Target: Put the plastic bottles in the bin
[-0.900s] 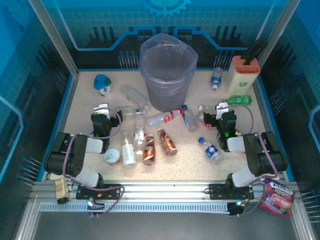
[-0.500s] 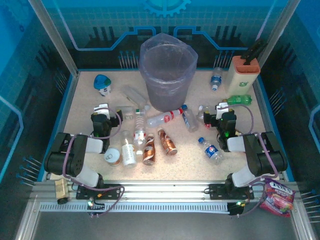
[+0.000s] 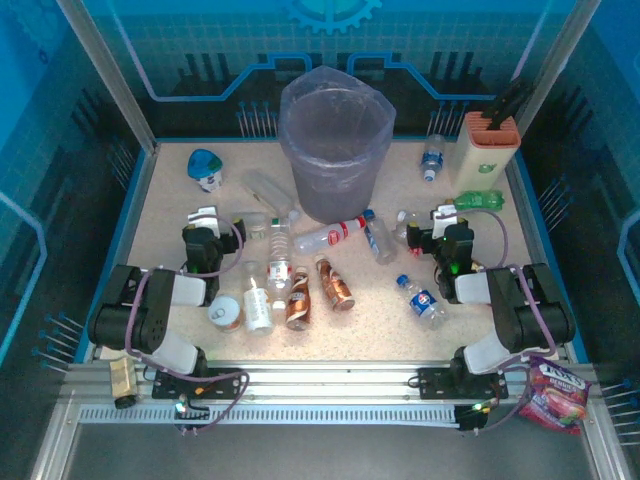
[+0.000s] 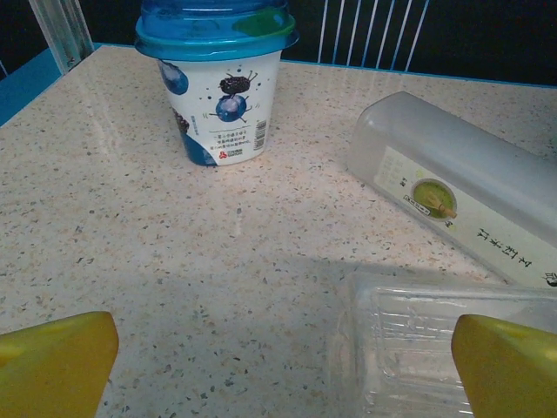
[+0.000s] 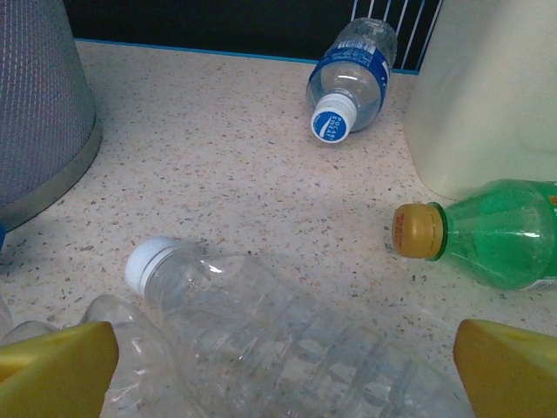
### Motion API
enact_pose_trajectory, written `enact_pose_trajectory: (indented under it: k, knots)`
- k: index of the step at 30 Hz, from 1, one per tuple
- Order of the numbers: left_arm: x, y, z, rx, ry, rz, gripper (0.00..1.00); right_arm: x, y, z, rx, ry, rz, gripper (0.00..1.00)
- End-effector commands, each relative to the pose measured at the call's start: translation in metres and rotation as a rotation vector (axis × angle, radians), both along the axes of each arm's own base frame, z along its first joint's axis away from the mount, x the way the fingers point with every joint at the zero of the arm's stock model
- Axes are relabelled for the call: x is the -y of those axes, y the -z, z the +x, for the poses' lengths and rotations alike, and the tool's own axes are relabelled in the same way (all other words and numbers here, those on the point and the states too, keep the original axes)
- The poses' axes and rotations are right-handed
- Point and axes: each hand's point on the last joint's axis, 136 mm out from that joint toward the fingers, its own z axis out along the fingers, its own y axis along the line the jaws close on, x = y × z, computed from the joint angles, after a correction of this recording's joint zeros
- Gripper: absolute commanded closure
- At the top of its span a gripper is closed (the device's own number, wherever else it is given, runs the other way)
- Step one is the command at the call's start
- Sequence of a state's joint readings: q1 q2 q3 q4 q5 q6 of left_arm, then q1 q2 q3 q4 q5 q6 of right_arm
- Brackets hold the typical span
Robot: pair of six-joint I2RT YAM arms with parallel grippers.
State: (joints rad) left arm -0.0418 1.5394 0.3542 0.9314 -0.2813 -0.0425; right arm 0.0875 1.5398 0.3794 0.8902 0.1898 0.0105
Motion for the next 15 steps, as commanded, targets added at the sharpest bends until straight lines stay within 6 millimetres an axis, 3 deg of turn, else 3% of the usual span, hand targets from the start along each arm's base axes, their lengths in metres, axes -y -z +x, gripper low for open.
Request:
enact_pose_trajectory:
  k: [1,6,9,11,15]
  knots:
    - [0.001,-0.016,0.008,0.005,0.019,-0.001,0.01,0.005,-0.014,0.006,0.018,0.013,0.012,0.0]
    - [-0.007,-0.055,-0.003,0.001,-0.031,0.0,0.01,0.005,-0.056,0.002,-0.001,0.021,0.017,0.0]
    - [-0.015,-0.082,-0.016,-0.038,-0.105,-0.061,0.01,0.012,-0.077,-0.009,-0.114,0.09,0.051,0.0]
    - [-0.013,-0.1,-0.027,-0.045,-0.113,-0.125,0.01,0.021,-0.094,-0.02,-0.174,0.176,0.087,0.0]
    - [-0.005,-0.121,-0.051,-0.148,-0.128,-0.25,0.01,0.05,-0.103,-0.048,-0.373,0.395,0.255,0.0]
